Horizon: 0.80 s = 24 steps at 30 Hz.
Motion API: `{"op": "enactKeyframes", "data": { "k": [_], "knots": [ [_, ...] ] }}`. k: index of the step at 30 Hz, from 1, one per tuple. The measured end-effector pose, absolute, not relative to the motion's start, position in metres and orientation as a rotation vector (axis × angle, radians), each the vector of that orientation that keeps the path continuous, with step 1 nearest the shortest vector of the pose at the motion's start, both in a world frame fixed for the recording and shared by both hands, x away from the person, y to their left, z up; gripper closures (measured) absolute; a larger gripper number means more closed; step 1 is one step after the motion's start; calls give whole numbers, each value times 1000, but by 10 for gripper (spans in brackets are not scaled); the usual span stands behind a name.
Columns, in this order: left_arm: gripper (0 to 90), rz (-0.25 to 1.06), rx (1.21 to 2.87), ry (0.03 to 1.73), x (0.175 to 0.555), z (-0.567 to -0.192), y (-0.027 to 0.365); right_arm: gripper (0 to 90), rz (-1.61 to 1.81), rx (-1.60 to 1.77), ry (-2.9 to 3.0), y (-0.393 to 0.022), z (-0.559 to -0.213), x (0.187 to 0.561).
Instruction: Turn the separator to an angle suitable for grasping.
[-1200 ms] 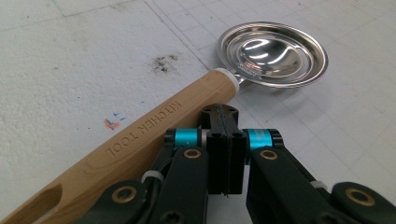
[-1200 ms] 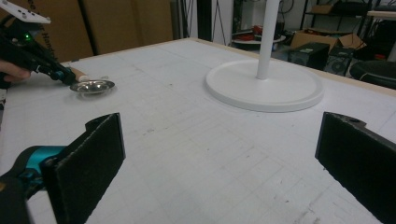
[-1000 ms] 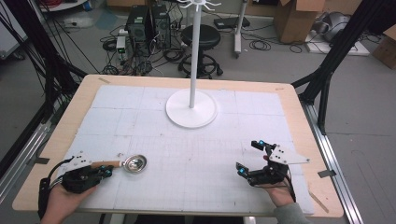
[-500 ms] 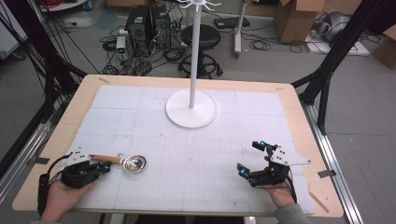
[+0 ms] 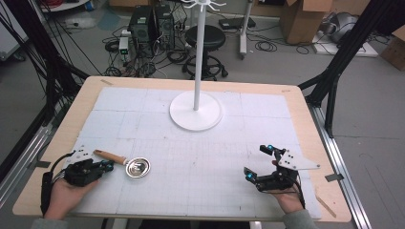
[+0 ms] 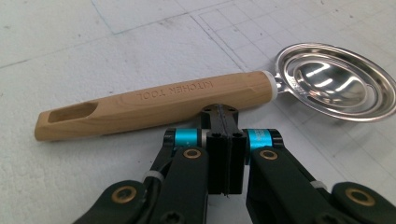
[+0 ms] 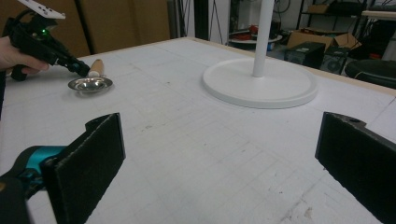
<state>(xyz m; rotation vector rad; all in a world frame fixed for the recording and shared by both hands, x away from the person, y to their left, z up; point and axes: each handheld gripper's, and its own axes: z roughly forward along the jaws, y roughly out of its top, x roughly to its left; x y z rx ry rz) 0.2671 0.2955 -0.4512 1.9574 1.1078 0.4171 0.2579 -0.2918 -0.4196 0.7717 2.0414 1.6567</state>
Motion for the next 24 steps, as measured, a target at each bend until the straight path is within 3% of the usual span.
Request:
{"op": "enactKeyframes", "data": {
  "k": [24],
  "knots": [
    [898,452,1998,1055,295,-451,289,6,1650,786,2037,-296,-420,256]
  ]
}}
